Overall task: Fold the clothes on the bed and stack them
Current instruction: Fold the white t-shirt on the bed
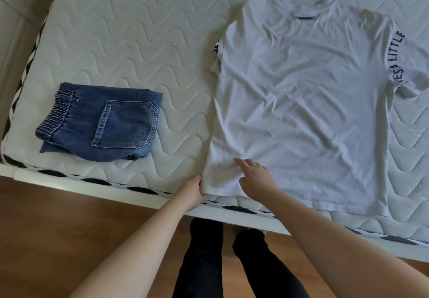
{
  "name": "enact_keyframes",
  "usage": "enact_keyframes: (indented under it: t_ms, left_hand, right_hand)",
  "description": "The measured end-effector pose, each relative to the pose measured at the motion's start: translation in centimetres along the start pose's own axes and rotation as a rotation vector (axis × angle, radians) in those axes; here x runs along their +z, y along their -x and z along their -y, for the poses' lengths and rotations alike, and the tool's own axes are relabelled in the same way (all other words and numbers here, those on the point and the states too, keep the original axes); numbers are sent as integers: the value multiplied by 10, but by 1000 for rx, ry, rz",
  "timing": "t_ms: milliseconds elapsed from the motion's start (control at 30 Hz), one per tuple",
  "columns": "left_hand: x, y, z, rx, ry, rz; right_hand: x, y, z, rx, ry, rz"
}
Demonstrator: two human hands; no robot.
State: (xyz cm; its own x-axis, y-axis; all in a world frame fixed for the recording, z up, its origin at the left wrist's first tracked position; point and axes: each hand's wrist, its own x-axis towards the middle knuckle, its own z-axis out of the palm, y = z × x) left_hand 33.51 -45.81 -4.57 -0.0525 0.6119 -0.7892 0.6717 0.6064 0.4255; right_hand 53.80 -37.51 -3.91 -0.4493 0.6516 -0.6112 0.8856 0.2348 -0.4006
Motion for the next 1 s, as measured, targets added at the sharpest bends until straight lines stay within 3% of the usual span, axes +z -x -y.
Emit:
enact_keyframes:
  t_ms: [67,200,633,700,833,900,1000]
  left_hand:
    - [-12,-9,-3,-10,-18,33]
    - [-41,-29,-13,-37,-30,-100]
    - [-159,-123,-62,245,164,-211]
    - [-170,-139,-65,239,192,-209]
    - [-179,-166,-71,214,290,-233]
    - [-177,-176,-77,189,395,-255]
    - [-177,-185,-94,166,580,-280]
  right_hand:
    - [-14,-15,6,29,-14,-32]
    - [-41,-46,23,61,-46,-133]
    - [-157,-211,96,-15,-67,-313]
    - [-164,-244,99,52,-62,-310]
    - [-167,-282,80,357,1,-322]
    - [-172,-290,64,373,46,-383]
    - [-197,-294,49,373,-303,-400]
